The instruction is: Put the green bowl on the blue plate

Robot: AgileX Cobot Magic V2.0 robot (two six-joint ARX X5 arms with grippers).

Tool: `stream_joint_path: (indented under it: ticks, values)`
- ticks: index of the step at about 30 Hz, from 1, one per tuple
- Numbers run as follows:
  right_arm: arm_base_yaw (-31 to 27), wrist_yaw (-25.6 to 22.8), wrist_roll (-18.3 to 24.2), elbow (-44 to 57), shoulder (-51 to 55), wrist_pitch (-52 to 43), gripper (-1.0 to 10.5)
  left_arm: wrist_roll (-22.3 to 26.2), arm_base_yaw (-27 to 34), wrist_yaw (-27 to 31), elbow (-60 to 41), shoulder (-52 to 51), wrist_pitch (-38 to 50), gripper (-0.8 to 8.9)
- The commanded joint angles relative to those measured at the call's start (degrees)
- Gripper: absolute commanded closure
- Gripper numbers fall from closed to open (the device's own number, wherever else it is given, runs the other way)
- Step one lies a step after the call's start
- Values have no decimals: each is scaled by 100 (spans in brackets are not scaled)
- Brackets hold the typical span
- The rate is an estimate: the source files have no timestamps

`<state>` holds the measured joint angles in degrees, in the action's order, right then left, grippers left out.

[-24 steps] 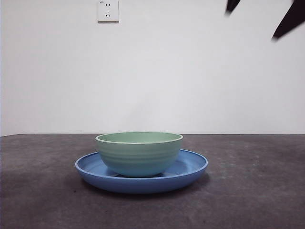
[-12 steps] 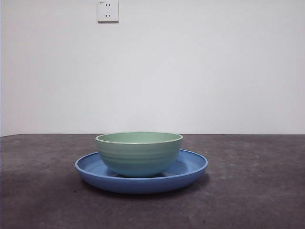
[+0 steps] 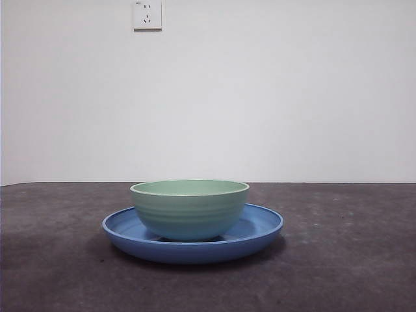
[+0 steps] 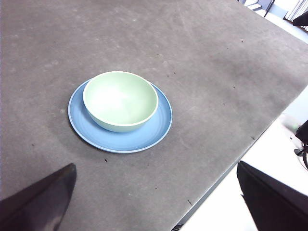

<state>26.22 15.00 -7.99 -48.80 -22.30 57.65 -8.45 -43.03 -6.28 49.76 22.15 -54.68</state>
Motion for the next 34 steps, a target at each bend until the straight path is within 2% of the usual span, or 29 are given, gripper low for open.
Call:
stream_joint_path:
  ticks: [1, 3, 5, 6, 7, 8, 9, 31, 34]
  values:
    - [28, 20, -59, -4, -7, -79, 390, 24, -39, -20, 39, 26, 44, 284]
    - [28, 20, -61, -4, -7, -122, 390, 24, -39, -20, 39, 24, 44, 308]
    - [28, 22, -87, -4, -7, -155, 443, 24, -39, -20, 39, 26, 37, 434]
    - [28, 24, -105, -4, -7, -151, 558, 24, -39, -20, 39, 26, 26, 530]
    - [28, 90, -103, -4, -7, -151, 746, 33, -39, -20, 39, 26, 17, 671]
    - [28, 160, -101, -4, -7, -153, 982, 61, -39, -20, 39, 26, 20, 824]
    - [28, 168, -116, -4, -7, -175, 908, 63, -39, -20, 39, 26, 33, 791]
    - [28, 146, -175, -7, -2, -205, 924, 48, -37, -20, 39, 22, 24, 795]
    - [28, 146, -175, -7, -2, -205, 924, 48, 168, -20, 39, 9, 24, 795]
